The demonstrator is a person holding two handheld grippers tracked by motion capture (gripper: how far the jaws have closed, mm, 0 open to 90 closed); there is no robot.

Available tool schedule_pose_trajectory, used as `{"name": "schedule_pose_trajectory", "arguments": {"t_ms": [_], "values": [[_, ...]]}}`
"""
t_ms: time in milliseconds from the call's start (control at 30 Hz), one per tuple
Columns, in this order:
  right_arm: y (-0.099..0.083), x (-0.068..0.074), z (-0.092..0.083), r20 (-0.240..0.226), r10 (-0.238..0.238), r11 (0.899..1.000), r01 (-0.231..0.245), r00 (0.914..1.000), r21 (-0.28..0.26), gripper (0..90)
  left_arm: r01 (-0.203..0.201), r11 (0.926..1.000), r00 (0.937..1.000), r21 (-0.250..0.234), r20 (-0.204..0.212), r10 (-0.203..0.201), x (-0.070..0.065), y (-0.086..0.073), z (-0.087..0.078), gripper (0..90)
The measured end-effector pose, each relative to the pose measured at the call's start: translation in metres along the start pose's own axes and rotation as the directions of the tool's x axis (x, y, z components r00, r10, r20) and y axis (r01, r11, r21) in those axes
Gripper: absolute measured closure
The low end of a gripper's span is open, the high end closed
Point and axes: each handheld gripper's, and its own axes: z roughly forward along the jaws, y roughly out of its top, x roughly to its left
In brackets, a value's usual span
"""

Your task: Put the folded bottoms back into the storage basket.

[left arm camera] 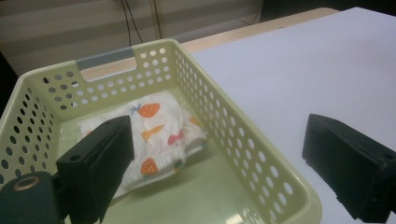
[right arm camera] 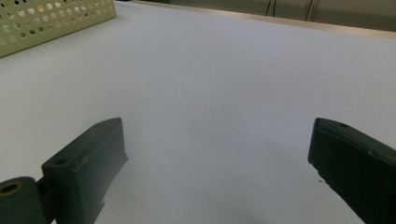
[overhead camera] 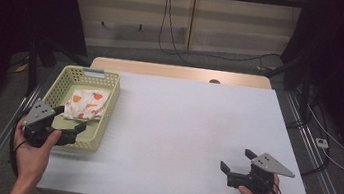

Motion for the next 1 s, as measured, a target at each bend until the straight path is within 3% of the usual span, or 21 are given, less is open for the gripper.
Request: {"name": "schedule_pose_trajectory", "arguments": {"t_ms": [300,600,800,1000], "values": [[0.000,0.000,0.000,-0.002,0.000,1.000,0.000,1.0000,0.001,4.1,-0.014,0.9999,0.9998,-0.007,0.015,0.014,-0.008,0.003,0.003,7.8],[0.000,0.000,0.000,0.000,0.001,1.000,-0.001,1.0000,-0.001,4.1,-0.033,0.9992,0.9989,-0.023,0.034,0.034,-0.017,0.017,0.007,7.1],[0.000,0.000,0.000,-0.001,0.001,1.000,-0.001,1.0000,-0.001,4.1,-0.029,0.9995,0.9960,-0.007,0.085,0.030,-0.026,0.020,0.016,6.8],[0.000,0.001,0.000,-0.003,-0.006,1.000,0.006,1.0000,0.001,4.1,-0.051,0.9987,0.9945,-0.001,0.091,0.051,-0.035,0.019,0.028,6.6]]}}
